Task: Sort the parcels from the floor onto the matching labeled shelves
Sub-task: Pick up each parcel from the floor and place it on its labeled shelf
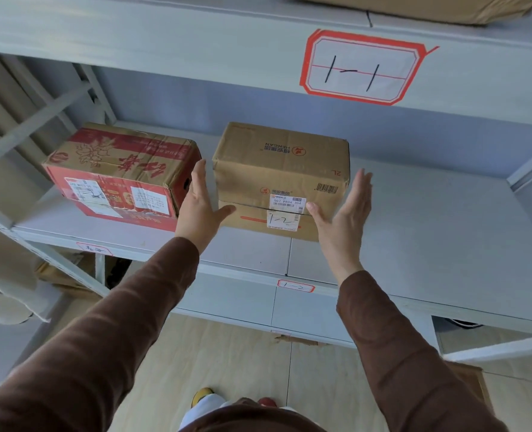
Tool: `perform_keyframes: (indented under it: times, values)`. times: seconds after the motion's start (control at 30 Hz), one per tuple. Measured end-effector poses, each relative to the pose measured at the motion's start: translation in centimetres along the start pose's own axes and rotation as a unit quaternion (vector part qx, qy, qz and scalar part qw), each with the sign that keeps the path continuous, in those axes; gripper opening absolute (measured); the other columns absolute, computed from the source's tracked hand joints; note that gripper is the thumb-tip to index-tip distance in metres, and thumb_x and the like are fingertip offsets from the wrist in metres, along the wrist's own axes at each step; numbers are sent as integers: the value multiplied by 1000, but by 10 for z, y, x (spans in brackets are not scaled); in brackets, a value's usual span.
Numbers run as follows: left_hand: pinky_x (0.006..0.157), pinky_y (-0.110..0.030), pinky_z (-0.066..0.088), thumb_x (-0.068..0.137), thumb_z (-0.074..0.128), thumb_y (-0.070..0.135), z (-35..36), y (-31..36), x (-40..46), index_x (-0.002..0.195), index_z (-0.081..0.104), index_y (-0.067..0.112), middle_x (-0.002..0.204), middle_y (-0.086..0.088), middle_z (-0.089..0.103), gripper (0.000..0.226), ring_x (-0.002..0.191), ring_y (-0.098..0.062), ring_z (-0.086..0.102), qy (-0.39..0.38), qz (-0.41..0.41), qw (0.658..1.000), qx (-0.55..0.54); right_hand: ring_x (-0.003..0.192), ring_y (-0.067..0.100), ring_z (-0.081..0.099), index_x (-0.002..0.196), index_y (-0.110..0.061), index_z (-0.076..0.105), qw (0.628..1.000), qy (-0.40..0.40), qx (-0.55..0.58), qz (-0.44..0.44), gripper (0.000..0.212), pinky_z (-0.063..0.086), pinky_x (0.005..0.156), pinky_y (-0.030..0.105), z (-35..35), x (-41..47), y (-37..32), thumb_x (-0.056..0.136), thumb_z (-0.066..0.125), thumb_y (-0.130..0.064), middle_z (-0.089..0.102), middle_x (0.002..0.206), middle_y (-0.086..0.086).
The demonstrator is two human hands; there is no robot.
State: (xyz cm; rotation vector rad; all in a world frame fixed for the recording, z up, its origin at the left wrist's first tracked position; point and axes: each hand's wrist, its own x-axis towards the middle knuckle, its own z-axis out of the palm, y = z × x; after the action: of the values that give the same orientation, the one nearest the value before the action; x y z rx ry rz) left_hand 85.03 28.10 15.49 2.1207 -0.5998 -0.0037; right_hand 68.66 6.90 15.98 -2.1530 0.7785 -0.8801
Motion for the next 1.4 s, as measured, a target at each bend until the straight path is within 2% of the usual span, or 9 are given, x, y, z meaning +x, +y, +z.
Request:
perform_keyframes:
  times: [0.13, 0.3, 0.53, 0.73, 0.83, 0.93, 1.03, 1.17, 1.4]
  values:
    - [121, -40, 34, 83, 85, 17, -29, 0, -28, 161, 18, 18, 162, -6, 33, 103, 147, -25, 37, 40, 58, 997, 16, 158, 25, 6, 160, -11, 26, 991, 17, 22, -127, 80, 9, 128, 34, 16, -25, -46, 97, 68, -37, 14, 171, 9]
    - [121, -35, 27, 83, 84, 17, -86, -30, -41, 159, 20, 19, 165, -5, 29, 100, 151, -24, 31, 77, 88, 991, 71, 152, 27, 27, 155, -5, 36, 971, -72, 95, -205, 71, 27, 124, 44, 69, -55, -98, 98, 71, -28, 34, 162, 10]
    - [123, -34, 23, 85, 83, 25, -168, -96, -27, 160, 20, 16, 165, -8, 28, 98, 152, -22, 26, 119, 2, 991, 54, 154, 10, 18, 160, -19, 24, 962, -212, 149, -86, 78, 18, 122, 20, 148, -79, -146, 98, 66, -40, 26, 167, 1]
    - [123, -40, 27, 82, 85, 31, -213, -153, 6, 160, 17, 18, 164, -7, 28, 104, 149, -22, 31, 117, -57, 990, 50, 158, 17, 12, 164, -20, 8, 962, -238, 137, 17, 89, 17, 127, 33, 200, -81, -157, 99, 63, -46, 11, 172, 2]
    - [124, -39, 24, 81, 85, 36, -226, -175, 26, 162, 11, 20, 167, -6, 22, 111, 152, -23, 27, 105, -107, 988, 34, 156, 17, 18, 164, -20, 4, 963, -225, 141, 47, 94, 20, 120, 22, 212, -76, -161, 98, 67, -39, 14, 171, 2]
    - [123, -50, 28, 78, 87, 39, -235, -195, 44, 162, 4, 29, 167, -6, 26, 119, 151, -28, 30, 62, -150, 987, 0, 151, 15, 29, 164, -21, 4, 964, -219, 139, 61, 97, 23, 108, 12, 221, -70, -162, 96, 72, -28, 23, 169, 0]
    - [117, -52, 39, 80, 87, 31, -236, -203, 55, 160, 4, 32, 158, -7, 44, 115, 142, -26, 45, 14, -157, 986, -49, 141, 18, 46, 163, -25, 10, 964, -222, 133, 64, 91, 38, 108, 21, 228, -65, -159, 96, 71, -23, 41, 160, 1]
    - [103, -46, 54, 86, 82, 22, -225, -203, 63, 149, 28, 26, 133, -2, 65, 83, 115, -20, 65, 12, -130, 989, -65, 123, 17, 64, 160, -32, 19, 966, -215, 128, 66, 80, 54, 104, 43, 240, -58, -154, 97, 67, -21, 62, 141, -2]
    - [91, -37, 58, 87, 81, 22, -213, -199, 79, 139, 34, 21, 120, 3, 67, 70, 107, -18, 68, 29, -130, 987, -89, 121, 19, 65, 158, -34, 19, 965, -215, 127, 77, 75, 56, 101, 45, 250, -39, -153, 100, 63, -18, 64, 138, -2]
